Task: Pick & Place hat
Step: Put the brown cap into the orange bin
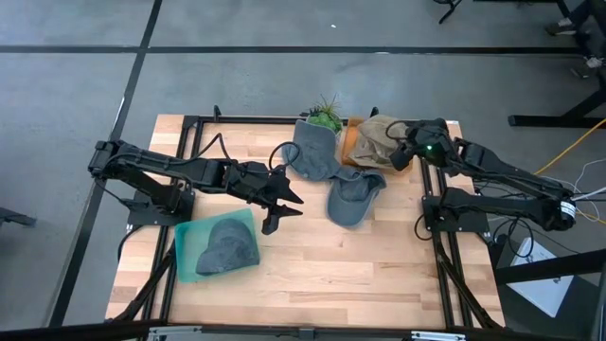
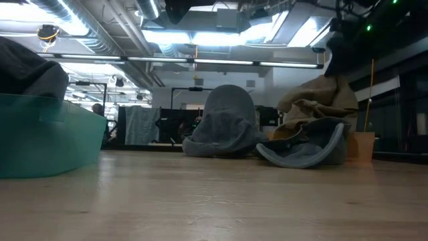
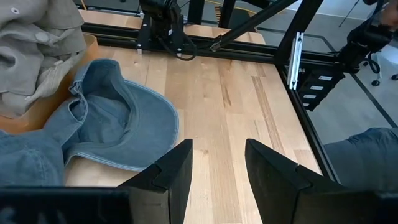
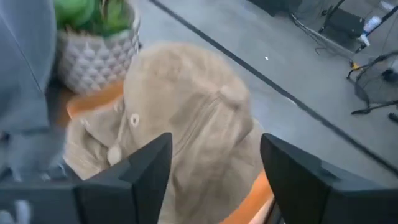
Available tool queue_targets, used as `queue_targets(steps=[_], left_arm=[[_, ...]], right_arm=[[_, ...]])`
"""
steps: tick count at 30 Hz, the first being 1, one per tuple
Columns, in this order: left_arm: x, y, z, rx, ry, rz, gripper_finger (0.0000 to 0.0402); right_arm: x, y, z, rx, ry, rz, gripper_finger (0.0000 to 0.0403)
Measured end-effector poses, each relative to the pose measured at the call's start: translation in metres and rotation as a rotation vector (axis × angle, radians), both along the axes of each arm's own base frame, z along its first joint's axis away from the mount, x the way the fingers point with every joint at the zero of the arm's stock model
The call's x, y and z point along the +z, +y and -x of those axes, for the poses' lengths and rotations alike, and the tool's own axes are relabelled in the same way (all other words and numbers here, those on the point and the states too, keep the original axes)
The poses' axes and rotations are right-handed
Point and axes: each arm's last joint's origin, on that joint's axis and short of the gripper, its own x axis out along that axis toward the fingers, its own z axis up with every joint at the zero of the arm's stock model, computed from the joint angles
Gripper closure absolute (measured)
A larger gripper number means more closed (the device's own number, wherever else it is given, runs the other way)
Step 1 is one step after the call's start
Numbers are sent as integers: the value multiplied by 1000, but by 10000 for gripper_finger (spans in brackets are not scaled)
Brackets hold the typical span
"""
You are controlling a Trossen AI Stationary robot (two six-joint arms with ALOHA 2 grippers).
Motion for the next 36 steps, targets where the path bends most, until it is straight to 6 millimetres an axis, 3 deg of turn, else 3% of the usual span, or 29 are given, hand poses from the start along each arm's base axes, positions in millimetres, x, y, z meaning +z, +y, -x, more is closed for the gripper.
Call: queue_targets(steps=[7, 12, 25, 31, 36], left_arm=[[0, 0, 0, 0, 0, 0, 258], [0, 0, 0, -14, -4, -28, 258], [0, 2, 0, 23, -7, -70, 258], [1, 2, -1, 24, -15, -69, 258], [3, 2, -4, 39, -55, -74, 258]], right_arm=[[25, 12, 19, -100, -117, -186, 146], [19, 17, 25, -115, -111, -330, 146], [10, 9, 9, -126, -26, -370, 147], [3, 2, -3, -142, 76, -352, 177], [-2, -2, -9, -156, 153, -318, 235]])
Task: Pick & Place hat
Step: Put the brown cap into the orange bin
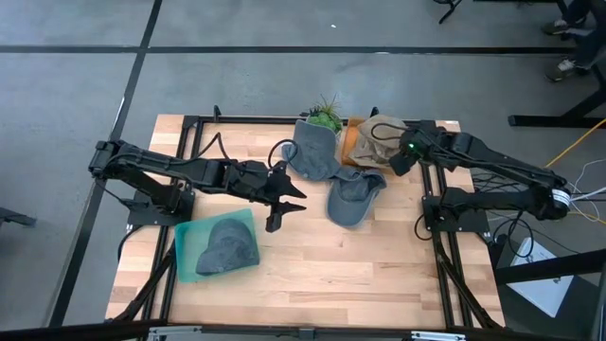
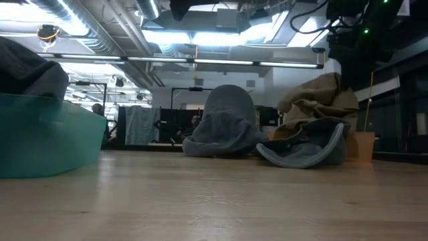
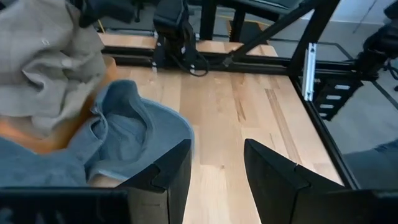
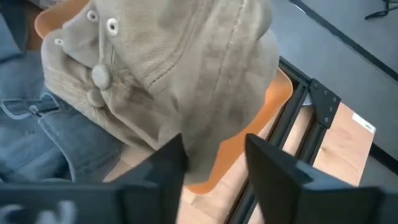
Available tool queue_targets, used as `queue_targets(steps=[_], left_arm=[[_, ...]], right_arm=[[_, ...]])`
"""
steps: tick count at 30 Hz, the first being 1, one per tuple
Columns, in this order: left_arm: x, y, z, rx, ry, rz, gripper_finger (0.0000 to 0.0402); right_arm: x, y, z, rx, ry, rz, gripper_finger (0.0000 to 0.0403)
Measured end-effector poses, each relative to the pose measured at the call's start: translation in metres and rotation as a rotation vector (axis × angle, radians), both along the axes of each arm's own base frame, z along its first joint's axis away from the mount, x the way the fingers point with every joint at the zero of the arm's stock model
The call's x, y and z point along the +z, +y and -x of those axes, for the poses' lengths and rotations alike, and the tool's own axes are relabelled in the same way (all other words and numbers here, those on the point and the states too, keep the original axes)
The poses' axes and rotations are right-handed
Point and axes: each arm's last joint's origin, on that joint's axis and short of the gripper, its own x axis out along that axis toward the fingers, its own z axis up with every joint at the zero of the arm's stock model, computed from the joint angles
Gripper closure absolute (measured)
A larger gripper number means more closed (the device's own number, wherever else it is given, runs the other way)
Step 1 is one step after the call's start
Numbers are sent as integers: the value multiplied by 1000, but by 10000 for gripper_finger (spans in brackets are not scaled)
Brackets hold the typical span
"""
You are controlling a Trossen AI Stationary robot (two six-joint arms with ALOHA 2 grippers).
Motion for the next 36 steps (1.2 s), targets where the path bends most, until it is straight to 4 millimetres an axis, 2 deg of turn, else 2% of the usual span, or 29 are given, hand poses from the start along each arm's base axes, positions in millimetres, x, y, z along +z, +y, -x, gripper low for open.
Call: queue_targets(steps=[8, 12, 17, 25, 30, 36], left_arm=[[-10, 2, -26, -26, -99, -140, 258], [-17, 18, -41, 18, -149, -214, 258], [-27, 43, -57, 105, -189, -346, 258], [-43, 75, -86, 170, -371, -521, 258], [-56, 85, -113, 144, -369, -529, 258], [-64, 88, -142, 126, -360, -587, 262]], right_arm=[[-1, -1, -2, 28, 36, 4, 388], [0, 0, 2, 11, 50, 39, 383], [9, 2, 7, 30, -26, 97, 395], [22, 4, 10, 103, -97, 191, 395], [21, 3, 6, 161, -96, 171, 398], [22, 1, -2, 216, -161, 144, 396]])
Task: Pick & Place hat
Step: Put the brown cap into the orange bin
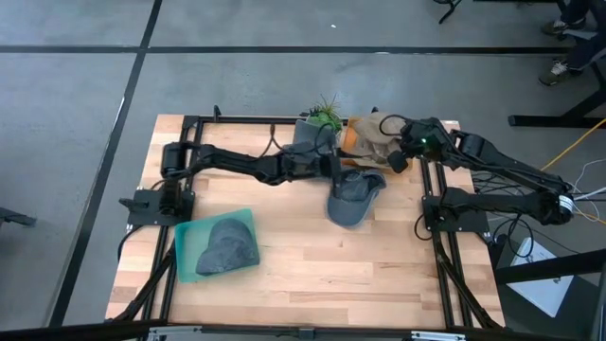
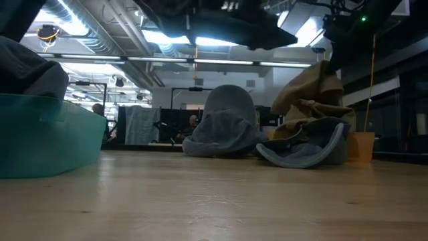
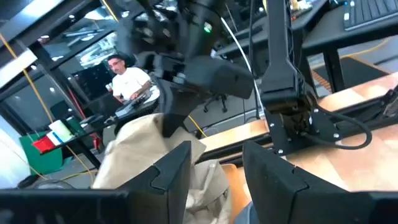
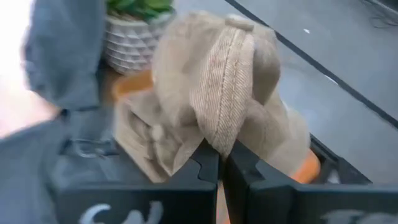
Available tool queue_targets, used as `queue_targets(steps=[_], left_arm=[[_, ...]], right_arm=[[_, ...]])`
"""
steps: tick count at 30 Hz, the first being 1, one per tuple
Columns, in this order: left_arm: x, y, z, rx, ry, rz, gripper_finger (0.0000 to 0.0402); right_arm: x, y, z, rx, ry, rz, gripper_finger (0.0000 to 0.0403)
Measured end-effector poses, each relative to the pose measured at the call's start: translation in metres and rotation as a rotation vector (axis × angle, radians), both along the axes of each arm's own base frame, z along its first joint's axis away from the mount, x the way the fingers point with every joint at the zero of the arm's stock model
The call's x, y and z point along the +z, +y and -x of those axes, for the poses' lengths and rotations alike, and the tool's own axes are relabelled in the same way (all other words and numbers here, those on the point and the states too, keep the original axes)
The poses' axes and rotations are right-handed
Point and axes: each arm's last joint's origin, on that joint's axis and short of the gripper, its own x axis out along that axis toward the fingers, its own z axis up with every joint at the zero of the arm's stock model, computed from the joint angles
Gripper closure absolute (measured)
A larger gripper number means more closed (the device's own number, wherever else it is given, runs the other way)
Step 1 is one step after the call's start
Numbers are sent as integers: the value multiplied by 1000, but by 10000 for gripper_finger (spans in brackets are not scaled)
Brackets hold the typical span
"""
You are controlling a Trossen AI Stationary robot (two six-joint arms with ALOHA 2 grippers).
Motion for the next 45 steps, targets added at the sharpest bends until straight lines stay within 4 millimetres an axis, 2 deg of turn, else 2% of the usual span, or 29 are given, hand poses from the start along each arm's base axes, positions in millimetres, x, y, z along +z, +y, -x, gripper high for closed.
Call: queue_targets(steps=[10, 18, 24, 31, 36, 41, 45], left_arm=[[-22, 8, -42, -6, 20, -1, 324], [-42, 27, -61, 73, 38, -17, 372], [-48, 47, -61, 187, 89, -12, 398], [-56, 81, -51, 279, 167, 28, 397], [-55, 103, -44, 428, 150, 43, 399], [-46, 109, -42, 516, 56, 24, 398], [-41, 108, -43, 519, 32, -24, 400]], right_arm=[[4, -1, -7, 84, -70, -3, 395], [3, 1, -8, 153, -80, -49, 395], [3, 2, -8, 189, -74, -57, 395], [3, 4, -9, 260, -77, -79, 395], [1, 6, -8, 314, -59, -113, 395], [-7, 10, -1, 309, 42, -178, 395], [-11, 9, 7, 196, 146, -143, 395]])
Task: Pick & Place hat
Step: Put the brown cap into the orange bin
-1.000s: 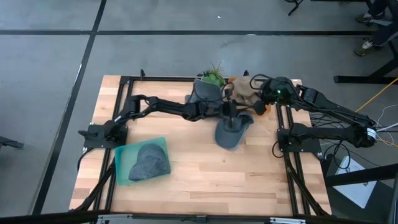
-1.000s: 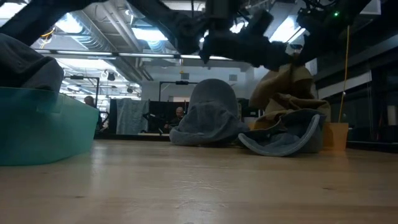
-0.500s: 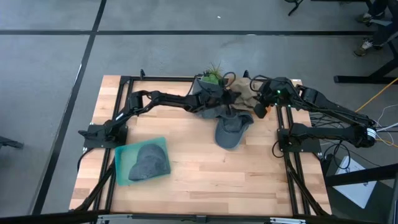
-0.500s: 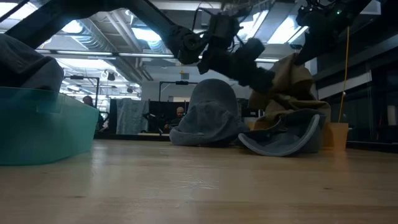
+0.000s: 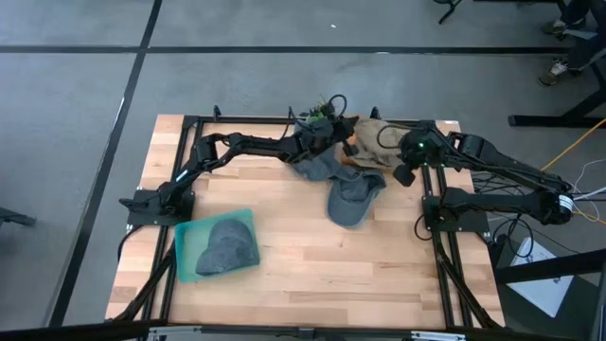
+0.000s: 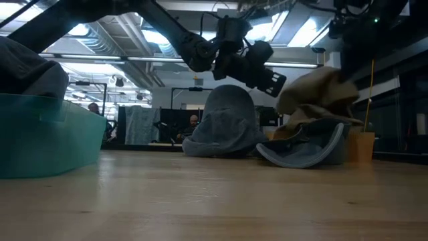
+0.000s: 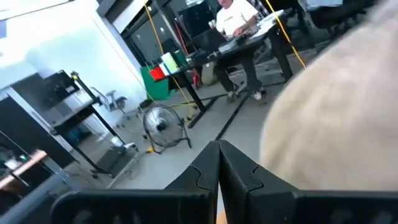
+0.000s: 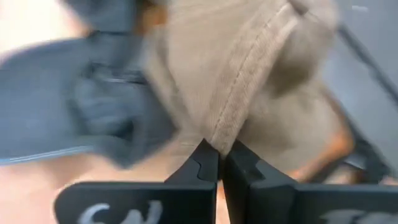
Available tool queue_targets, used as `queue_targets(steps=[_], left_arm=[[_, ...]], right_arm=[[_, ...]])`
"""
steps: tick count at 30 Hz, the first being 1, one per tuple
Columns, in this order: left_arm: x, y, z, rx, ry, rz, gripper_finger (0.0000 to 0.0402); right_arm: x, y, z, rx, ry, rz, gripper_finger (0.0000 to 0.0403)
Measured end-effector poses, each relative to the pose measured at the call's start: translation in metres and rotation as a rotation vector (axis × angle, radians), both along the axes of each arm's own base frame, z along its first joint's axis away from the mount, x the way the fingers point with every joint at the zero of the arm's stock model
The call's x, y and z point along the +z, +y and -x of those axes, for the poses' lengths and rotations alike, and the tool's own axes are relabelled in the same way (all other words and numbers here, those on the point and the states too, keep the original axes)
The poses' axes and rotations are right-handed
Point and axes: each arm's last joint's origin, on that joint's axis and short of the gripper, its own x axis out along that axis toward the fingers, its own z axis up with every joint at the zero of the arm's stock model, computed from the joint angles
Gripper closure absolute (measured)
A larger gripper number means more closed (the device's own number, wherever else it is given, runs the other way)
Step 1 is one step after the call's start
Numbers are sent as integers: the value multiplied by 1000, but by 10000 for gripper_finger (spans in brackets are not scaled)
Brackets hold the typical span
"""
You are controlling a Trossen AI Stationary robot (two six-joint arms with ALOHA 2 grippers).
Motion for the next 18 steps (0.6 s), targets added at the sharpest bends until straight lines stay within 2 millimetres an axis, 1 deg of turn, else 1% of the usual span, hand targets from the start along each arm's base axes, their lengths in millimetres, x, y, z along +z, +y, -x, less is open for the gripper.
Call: queue_targets(steps=[3, 7, 10, 13, 18], left_arm=[[0, -7, -2, -2, 23, -20, 396], [4, -19, -4, 24, 57, -68, 397], [14, -31, -3, 21, 97, -101, 400], [28, -46, -1, -39, 126, -101, 398], [49, -65, 7, -169, 165, -24, 400]], right_arm=[[1, -3, 2, -75, 37, 78, 395], [3, -5, 1, -80, 67, 172, 395], [6, -8, 1, -90, 108, 257, 395], [8, -10, 1, -95, 142, 336, 395], [11, -12, 0, -52, 244, 443, 395]])
